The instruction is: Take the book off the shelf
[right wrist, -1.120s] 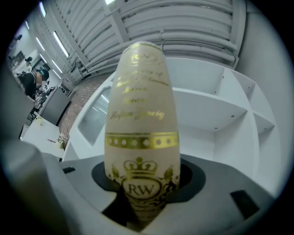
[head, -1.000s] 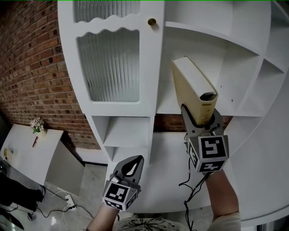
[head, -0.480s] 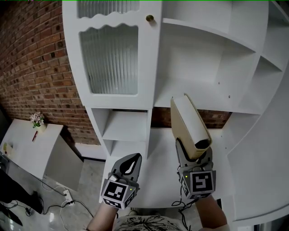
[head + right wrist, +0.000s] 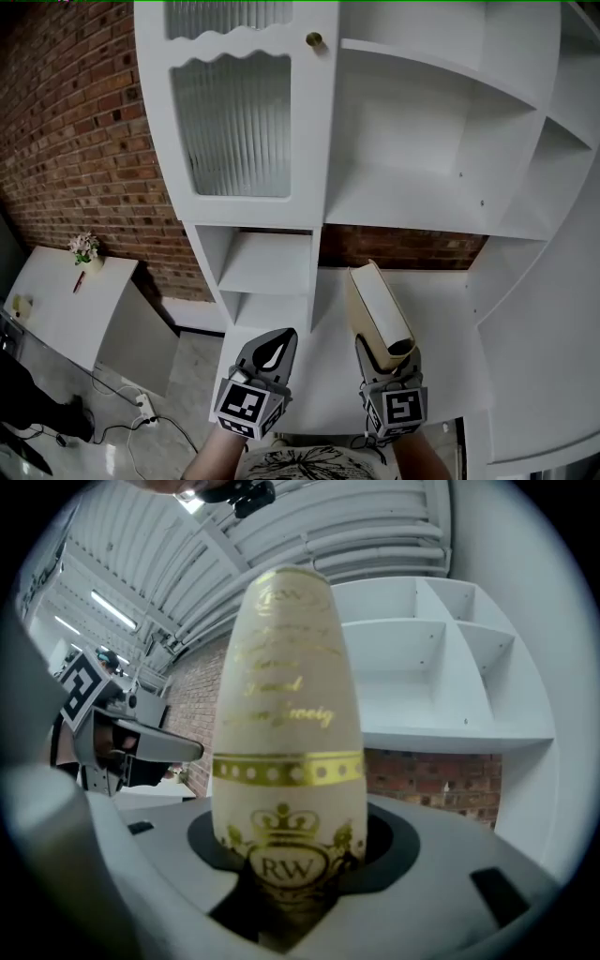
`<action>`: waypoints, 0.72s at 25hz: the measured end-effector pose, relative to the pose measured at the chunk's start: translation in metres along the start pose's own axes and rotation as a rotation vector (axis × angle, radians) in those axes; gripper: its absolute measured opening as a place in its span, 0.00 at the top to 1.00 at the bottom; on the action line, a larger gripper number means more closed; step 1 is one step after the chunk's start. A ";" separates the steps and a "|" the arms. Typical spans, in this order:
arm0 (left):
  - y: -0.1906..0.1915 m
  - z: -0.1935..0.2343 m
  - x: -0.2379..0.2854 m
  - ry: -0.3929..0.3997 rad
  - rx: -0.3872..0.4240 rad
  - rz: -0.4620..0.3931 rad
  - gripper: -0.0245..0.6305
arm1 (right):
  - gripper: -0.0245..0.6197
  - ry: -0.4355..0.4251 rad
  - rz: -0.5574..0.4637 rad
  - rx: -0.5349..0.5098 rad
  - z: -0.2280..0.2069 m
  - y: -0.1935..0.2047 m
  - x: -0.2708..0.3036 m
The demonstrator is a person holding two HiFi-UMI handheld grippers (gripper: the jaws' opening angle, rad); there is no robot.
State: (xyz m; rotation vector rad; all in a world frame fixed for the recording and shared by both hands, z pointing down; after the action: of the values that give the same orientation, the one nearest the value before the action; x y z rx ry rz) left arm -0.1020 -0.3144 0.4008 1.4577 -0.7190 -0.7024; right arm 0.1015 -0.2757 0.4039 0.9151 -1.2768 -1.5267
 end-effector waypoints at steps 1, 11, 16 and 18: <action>0.002 0.000 -0.001 -0.001 -0.002 0.004 0.96 | 0.60 -0.005 0.008 0.010 0.002 0.004 0.000; 0.008 0.004 0.007 -0.005 -0.002 0.019 0.96 | 0.60 -0.016 0.021 0.036 -0.002 0.009 0.013; 0.009 0.006 0.016 -0.003 -0.004 0.016 0.96 | 0.60 -0.014 0.024 0.053 -0.006 0.009 0.022; 0.009 0.007 0.020 0.000 -0.005 0.016 0.96 | 0.60 -0.009 0.027 0.056 -0.008 0.009 0.024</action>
State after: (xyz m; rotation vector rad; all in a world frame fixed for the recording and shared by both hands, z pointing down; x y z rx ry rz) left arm -0.0955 -0.3341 0.4099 1.4458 -0.7272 -0.6913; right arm 0.1032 -0.3012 0.4117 0.9242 -1.3395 -1.4824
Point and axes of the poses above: the fingertips, and each gripper's own axes: x forward along the fingers, z to its left, y out of its underside, the point moved 7 cm from there along -x, backward along the fingers, and after that the axes turned 7 degrees about -y, right-handed, at the moved point
